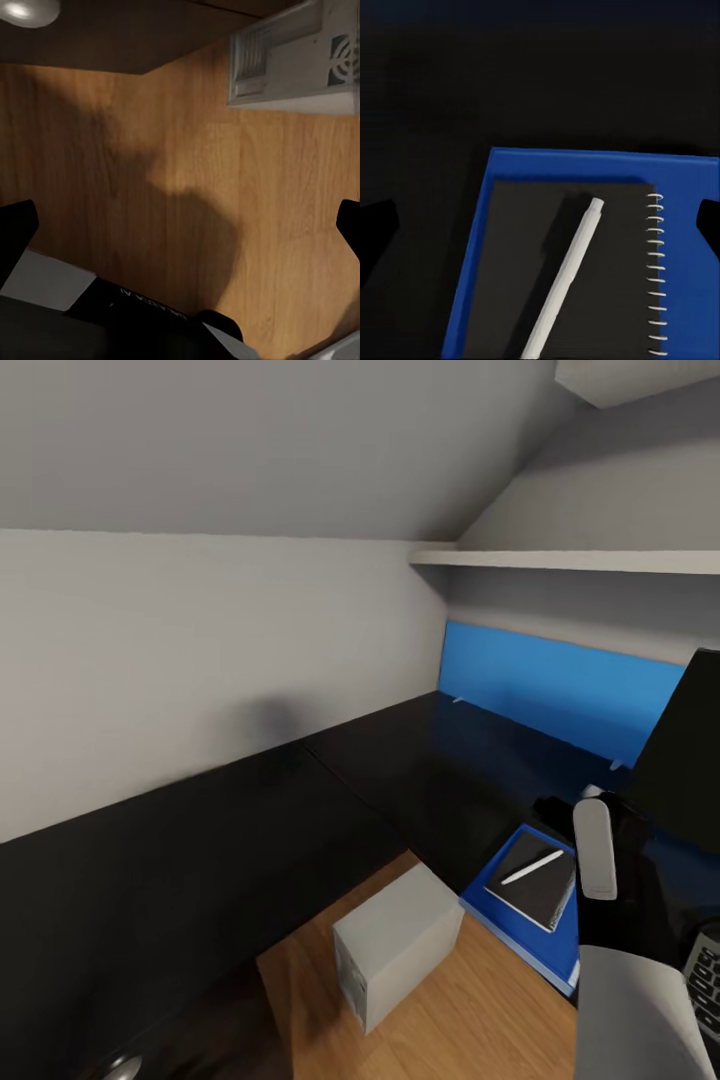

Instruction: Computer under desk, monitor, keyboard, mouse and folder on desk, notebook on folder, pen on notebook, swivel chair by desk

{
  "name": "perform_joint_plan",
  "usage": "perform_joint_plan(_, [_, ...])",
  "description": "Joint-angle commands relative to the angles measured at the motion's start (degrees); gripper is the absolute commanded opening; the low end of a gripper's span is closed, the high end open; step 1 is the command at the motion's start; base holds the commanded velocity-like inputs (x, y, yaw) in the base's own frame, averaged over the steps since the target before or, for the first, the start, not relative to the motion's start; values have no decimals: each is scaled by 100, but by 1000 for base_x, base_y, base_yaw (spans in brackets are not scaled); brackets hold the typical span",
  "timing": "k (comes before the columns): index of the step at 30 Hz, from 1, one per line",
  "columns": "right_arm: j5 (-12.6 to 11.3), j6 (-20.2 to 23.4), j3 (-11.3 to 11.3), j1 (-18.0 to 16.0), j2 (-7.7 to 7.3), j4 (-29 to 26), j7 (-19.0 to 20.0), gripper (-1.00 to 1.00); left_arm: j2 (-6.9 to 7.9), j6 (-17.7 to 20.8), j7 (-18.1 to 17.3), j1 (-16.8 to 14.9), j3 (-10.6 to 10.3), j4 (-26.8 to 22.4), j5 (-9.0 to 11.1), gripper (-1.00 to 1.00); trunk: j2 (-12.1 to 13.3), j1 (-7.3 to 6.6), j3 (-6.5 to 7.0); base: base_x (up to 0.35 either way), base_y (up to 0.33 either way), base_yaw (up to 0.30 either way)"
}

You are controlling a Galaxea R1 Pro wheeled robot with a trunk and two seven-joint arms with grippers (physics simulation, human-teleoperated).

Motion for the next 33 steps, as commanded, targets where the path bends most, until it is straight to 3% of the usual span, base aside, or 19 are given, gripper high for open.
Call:
perform_joint_plan(1, [-54,10,102,19,-1,-33,-14,100,-1,37,-14,1,11,-19,42,100,39,-23,14,0,0,0])
perform_joint_plan(7, [-70,-30,479,67,28,-81,271,100,31,-12,-37,1,3,-18,38,100,238,-132,103,0,0,0])
perform_joint_plan(9, [-70,-30,479,29,73,-17,207,100,96,-13,-48,1,1,-17,38,100,238,-132,103,0,0,0])
perform_joint_plan(33, [-72,-26,501,39,105,-93,244,100,76,-8,-9,-38,-2,-9,5,100,238,-132,103,-28,-18,0])
